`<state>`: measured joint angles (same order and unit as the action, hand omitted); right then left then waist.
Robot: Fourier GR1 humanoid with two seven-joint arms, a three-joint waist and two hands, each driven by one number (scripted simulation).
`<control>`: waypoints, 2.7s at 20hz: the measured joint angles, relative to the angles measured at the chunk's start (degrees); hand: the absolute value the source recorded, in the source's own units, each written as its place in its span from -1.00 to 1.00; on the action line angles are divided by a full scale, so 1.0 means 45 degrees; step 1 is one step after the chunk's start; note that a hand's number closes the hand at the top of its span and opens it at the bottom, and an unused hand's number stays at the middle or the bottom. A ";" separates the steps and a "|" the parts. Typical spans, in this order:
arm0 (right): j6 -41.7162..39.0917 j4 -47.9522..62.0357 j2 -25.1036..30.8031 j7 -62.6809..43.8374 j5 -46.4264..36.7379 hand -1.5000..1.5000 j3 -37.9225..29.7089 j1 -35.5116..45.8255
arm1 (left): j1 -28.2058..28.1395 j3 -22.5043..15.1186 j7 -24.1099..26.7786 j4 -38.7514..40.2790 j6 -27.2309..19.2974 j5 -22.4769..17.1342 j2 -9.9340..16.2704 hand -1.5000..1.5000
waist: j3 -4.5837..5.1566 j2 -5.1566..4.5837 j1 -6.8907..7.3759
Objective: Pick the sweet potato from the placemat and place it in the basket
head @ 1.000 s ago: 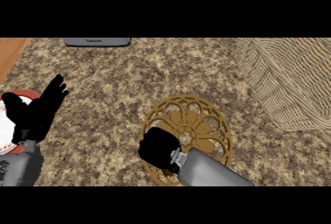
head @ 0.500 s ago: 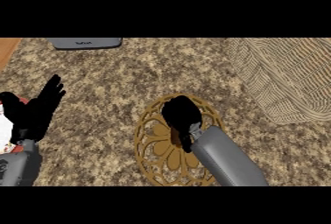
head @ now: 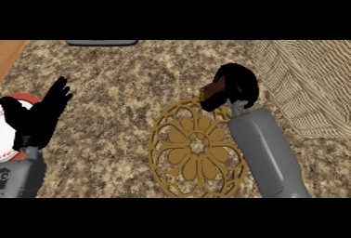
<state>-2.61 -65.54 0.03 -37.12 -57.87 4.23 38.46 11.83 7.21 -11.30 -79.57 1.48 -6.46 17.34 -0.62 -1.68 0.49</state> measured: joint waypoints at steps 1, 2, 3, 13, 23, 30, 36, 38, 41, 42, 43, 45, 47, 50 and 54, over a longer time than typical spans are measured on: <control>0.0782 -0.0101 -0.0001 -0.0439 0.0134 1.00 -0.0275 0.0268 | 0.0054 -0.0092 0.0002 -0.0014 0.0047 0.0009 -0.0049 0.00 | 0.0006 -0.0008 0.0198; 0.1544 -0.0176 -0.0002 -0.0874 0.0188 1.00 -0.0517 0.0606 | 0.0123 -0.0185 -0.0008 -0.0027 0.0090 0.0040 -0.0071 0.00 | 0.0017 -0.0018 0.0396; 0.2305 -0.0185 -0.0002 -0.1293 0.0134 1.00 -0.0684 0.0958 | 0.0182 -0.0288 0.0005 -0.0029 0.0144 0.0058 -0.0122 0.00 | 0.0038 -0.0041 0.0602; 0.6760 0.2201 0.0041 -0.5104 -0.3265 1.00 -0.1428 0.4887 | 0.0980 -0.0911 -0.0307 0.0070 0.0337 0.0281 -0.0352 0.00 | 0.0192 -0.0071 0.1477; 0.7132 0.5464 0.0643 -0.6278 -0.6373 1.00 -0.3228 0.8222 | 0.1188 -0.0828 -0.0402 0.0271 0.0265 0.0338 -0.0322 0.00 | 0.0201 -0.0080 0.1361; 0.7354 0.7031 0.1602 -0.6611 -0.7839 1.00 -0.4389 0.9508 | 0.1273 -0.0884 -0.0435 0.0279 0.0096 0.0453 -0.0462 0.00 | 0.0190 -0.0096 0.1217; 0.7117 0.8198 0.2607 -0.7046 -0.9091 1.00 -0.5090 0.9890 | 0.1240 -0.0698 -0.0398 0.0353 0.0061 0.0420 -0.0379 0.00 | 0.0185 -0.0063 0.1051; 0.7110 0.8451 0.2821 -0.7144 -0.9404 1.00 -0.5323 0.9898 | 0.1144 -0.0697 -0.0376 0.0312 0.0026 0.0445 -0.0401 0.00 | 0.0180 -0.0030 0.0998; 0.7182 0.8698 0.3074 -0.7213 -0.9829 1.00 -0.5632 0.9764 | 0.1048 -0.0654 -0.0333 0.0319 -0.0013 0.0486 -0.0381 0.00 | 0.0169 0.0003 0.0891; 0.7233 0.8746 0.3085 -0.7217 -0.9941 1.00 -0.5729 0.9635 | 0.0977 -0.0641 -0.0296 0.0300 -0.0019 0.0489 -0.0388 0.00 | 0.0167 0.0029 0.0835; 0.7304 0.8772 0.3098 -0.7213 -1.0022 1.00 -0.5835 0.9513 | 0.0904 -0.0568 -0.0213 0.0363 0.0068 0.0424 -0.0337 0.00 | 0.0164 0.0041 0.0787; 0.7456 0.8857 0.3191 -0.7123 -1.0113 1.00 -0.6066 0.9302 | 0.0875 -0.0504 -0.0315 0.0313 0.0039 0.0399 -0.0310 0.00 | 0.0155 0.0077 0.0699; 0.7558 0.8963 0.3117 -0.7149 -1.0320 1.00 -0.6213 0.9067 | 0.0943 -0.0448 -0.0448 0.0276 0.0040 0.0381 -0.0245 0.00 | 0.0153 0.0097 0.0647; 0.7965 0.8913 0.3333 -0.6880 -1.0316 1.00 -0.6599 0.8568 | 0.0762 -0.0384 -0.0449 0.0235 0.0135 0.0341 -0.0171 0.00 | 0.0145 0.0135 0.0537; 0.8560 0.8677 0.3218 -0.6561 -1.0322 1.00 -0.7005 0.8061 | 0.0652 -0.0309 -0.0403 0.0217 0.0085 0.0323 -0.0236 0.00 | 0.0139 0.0189 0.0401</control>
<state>35.91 -26.50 14.51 -66.65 -104.32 -27.29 74.74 14.76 5.82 -13.12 -78.60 1.86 -5.00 16.28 0.01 -0.84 2.29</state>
